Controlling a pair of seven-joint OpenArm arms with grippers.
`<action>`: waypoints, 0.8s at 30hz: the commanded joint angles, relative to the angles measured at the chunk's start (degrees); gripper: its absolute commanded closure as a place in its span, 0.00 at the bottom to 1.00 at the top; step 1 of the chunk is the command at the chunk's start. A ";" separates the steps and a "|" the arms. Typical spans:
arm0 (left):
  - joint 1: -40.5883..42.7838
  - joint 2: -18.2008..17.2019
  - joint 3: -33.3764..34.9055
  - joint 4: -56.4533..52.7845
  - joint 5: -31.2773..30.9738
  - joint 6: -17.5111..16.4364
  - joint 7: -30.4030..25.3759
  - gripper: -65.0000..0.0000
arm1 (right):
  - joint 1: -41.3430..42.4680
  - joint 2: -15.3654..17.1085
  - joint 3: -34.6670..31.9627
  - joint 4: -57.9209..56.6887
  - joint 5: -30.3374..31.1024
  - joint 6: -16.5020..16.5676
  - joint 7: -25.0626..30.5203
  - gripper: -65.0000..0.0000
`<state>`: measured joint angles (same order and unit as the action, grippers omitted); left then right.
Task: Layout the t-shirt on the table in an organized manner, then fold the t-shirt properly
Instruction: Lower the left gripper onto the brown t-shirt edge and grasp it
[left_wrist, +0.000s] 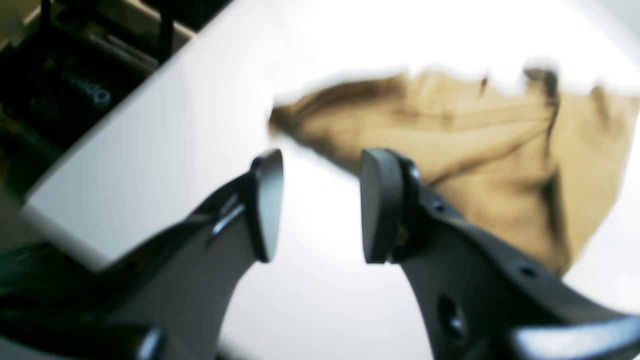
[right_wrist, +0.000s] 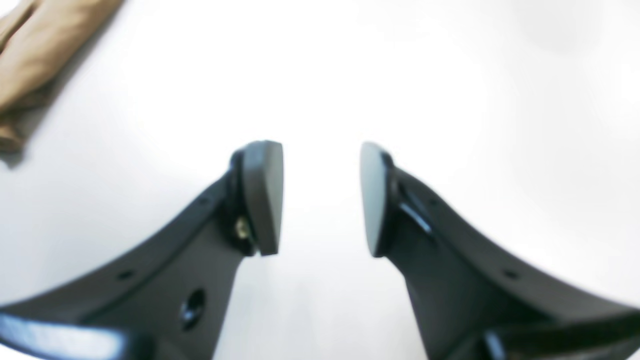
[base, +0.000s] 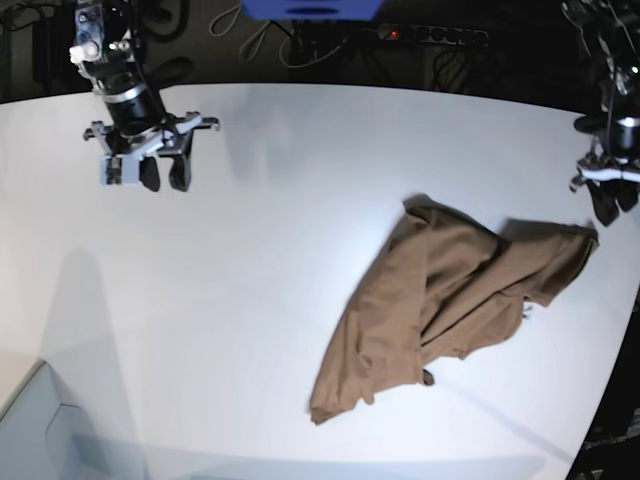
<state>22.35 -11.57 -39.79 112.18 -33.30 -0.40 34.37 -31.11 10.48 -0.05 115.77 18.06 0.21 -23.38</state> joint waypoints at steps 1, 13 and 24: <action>-2.44 -0.95 -0.87 -0.05 0.02 0.10 1.10 0.61 | -0.32 0.38 -0.60 0.94 0.09 0.10 1.00 0.59; -23.18 -7.20 0.10 -23.17 0.02 0.10 10.16 0.33 | -0.58 -2.26 -1.66 0.06 -0.09 0.10 0.83 0.59; -26.79 -13.00 13.37 -42.95 0.02 0.10 -4.35 0.29 | -0.58 -2.35 -1.84 0.06 -0.09 0.10 0.74 0.59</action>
<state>-3.42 -23.27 -26.11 68.25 -32.73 -0.03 31.22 -31.51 7.90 -1.96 114.83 17.87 0.16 -24.10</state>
